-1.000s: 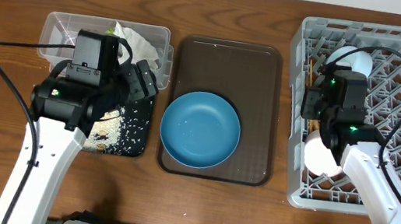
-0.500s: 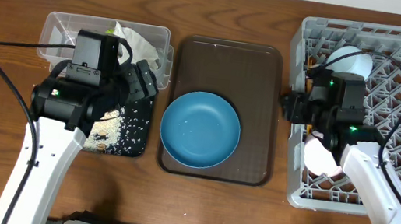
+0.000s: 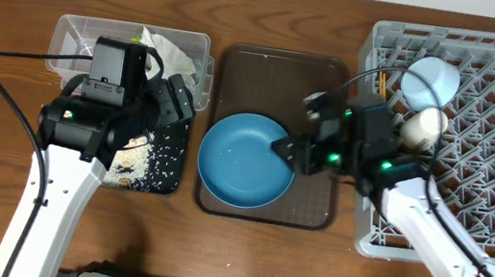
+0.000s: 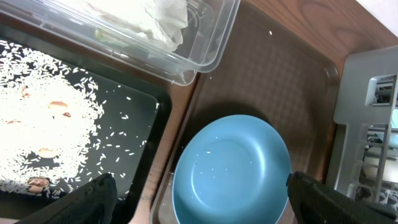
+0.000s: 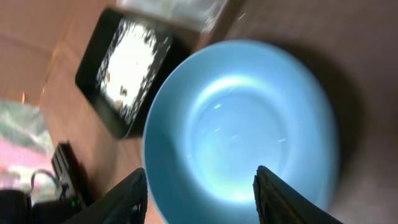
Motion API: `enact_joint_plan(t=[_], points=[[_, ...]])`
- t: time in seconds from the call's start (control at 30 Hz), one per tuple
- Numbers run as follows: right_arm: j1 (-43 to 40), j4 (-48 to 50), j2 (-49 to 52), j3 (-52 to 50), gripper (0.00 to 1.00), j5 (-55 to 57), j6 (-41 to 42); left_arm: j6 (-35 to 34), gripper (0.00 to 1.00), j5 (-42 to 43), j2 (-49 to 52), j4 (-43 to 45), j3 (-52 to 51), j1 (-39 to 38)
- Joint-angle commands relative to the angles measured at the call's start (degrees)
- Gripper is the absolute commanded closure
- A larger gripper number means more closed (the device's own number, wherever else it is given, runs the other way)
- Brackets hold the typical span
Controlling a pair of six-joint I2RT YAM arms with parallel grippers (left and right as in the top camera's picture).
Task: Sort waste into correct bins and load items into the dishwasher rack
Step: 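Move the right gripper left and grasp the blue plate rim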
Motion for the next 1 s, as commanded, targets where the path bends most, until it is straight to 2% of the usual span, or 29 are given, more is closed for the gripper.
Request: enact_joint_plan(t=[0.0,0.43,0.6,0.97], points=[[4.59,-1.18,0.39,0.07,0.47,5.66,0.55,0.39,0.1,-0.33,0.22,-0.15,1.25,0.28],[21.24,0.48,2.19,0.02,0.47,22.36,-5.14,0.39,0.1,-0.33,0.22,-0.13,1.25,0.28],[25.31,3.98,5.75,0.02,0.48,23.26,-6.38,0.39,0.1,-0.33,0.22,-0.13,1.25,0.28],[30.01,12.24,16.63,0.02,0.56,23.21,-6.38,0.39,0.1,-0.33,0.22,-0.13,1.25,0.28]])
